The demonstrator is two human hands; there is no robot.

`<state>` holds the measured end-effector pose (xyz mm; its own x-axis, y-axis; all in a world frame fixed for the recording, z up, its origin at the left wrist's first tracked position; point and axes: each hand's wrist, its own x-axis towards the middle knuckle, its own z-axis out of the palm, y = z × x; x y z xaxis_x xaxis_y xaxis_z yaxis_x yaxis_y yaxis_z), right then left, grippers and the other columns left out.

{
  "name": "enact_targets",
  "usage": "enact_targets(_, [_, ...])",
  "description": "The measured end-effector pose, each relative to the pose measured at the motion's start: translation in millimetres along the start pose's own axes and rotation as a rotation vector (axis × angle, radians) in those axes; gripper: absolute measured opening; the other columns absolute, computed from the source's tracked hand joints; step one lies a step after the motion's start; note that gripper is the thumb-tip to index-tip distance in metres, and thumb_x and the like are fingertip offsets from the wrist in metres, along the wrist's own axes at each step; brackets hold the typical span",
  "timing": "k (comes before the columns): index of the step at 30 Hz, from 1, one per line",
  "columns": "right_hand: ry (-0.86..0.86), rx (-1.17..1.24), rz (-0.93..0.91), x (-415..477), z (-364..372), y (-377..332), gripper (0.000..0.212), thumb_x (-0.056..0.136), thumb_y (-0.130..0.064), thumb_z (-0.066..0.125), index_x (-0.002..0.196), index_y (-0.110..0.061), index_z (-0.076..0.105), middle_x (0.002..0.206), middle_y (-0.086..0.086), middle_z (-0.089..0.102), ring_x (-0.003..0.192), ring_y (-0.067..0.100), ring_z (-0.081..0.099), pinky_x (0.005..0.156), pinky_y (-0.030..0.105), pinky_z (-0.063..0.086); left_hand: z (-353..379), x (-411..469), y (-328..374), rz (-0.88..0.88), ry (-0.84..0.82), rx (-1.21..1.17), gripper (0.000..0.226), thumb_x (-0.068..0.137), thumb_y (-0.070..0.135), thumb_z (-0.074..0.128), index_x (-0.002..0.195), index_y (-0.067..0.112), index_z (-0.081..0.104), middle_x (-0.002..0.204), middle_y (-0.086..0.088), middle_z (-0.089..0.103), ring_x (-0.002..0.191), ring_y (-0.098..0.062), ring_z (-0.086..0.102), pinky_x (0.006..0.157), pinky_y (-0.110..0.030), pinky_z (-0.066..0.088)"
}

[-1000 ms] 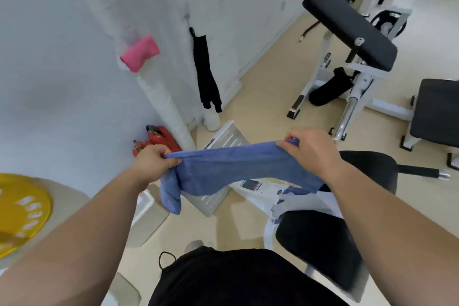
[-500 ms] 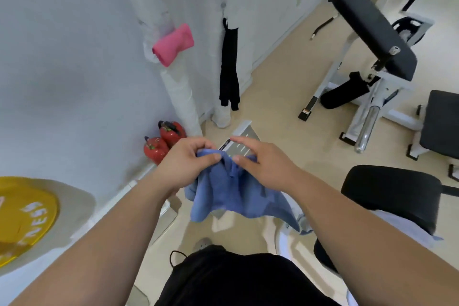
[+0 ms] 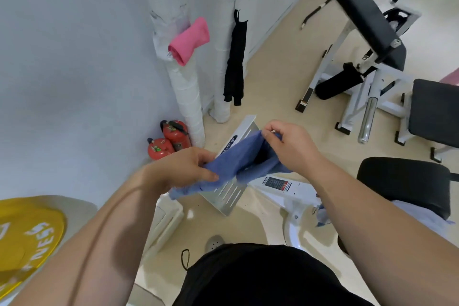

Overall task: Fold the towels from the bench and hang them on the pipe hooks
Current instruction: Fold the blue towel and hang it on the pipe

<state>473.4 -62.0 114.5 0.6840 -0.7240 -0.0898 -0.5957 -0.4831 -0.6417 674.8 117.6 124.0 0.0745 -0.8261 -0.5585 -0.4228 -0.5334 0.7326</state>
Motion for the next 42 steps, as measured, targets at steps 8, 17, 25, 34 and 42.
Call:
enact_targets(8, [0.075,-0.177,-0.013,10,5,-25,0.015,0.100,-0.031,0.053,0.091,-0.026,0.065,0.079,-0.004,0.067,0.076,0.022,0.057,0.065,0.033,0.045,-7,11,-28,-0.043,0.085,0.085,0.043,0.075,0.006,0.071,0.055,0.020,0.036,0.048,0.012,0.031,0.046,-0.007,0.029,0.051,-0.026,0.026])
enact_targets(17, [0.127,-0.235,0.020,33,4,-9,0.018,0.101,-0.035,0.049,0.091,-0.028,0.062,0.079,-0.003,0.066,0.079,0.025,0.059,0.069,0.038,0.051,-13,15,-31,0.032,0.164,-0.178,0.019,0.090,0.024,0.074,0.080,0.040,0.070,0.075,0.020,0.067,0.068,0.002,0.063,0.067,-0.017,0.049])
enact_targets(25, [0.041,-0.170,-0.040,69,13,13,0.016,0.102,-0.032,0.049,0.096,-0.025,0.062,0.082,0.001,0.068,0.077,0.027,0.059,0.070,0.038,0.050,-12,43,-19,-0.113,0.343,-0.440,0.018,0.086,0.012,0.074,0.074,0.016,0.062,0.072,-0.004,0.060,0.071,-0.016,0.058,0.064,-0.030,0.048])
enact_targets(34, [-0.310,-0.057,-0.256,141,13,35,0.014,0.097,-0.032,0.057,0.085,-0.024,0.062,0.086,-0.002,0.064,0.081,0.020,0.059,0.072,0.034,0.047,-22,97,27,-0.061,0.526,-0.762,0.032,0.079,0.024,0.069,0.094,-0.003,0.063,0.085,-0.012,0.064,0.081,-0.022,0.060,0.072,-0.031,0.048])
enact_targets(42, [-0.712,0.613,-0.235,193,-10,10,0.021,0.082,-0.001,0.067,0.091,-0.019,0.062,0.092,0.000,0.073,0.088,0.010,0.068,0.083,0.023,0.051,-34,131,84,0.001,0.667,-0.658,0.023,0.073,0.013,0.074,0.085,-0.001,0.060,0.075,-0.017,0.055,0.072,-0.025,0.050,0.064,-0.036,0.039])
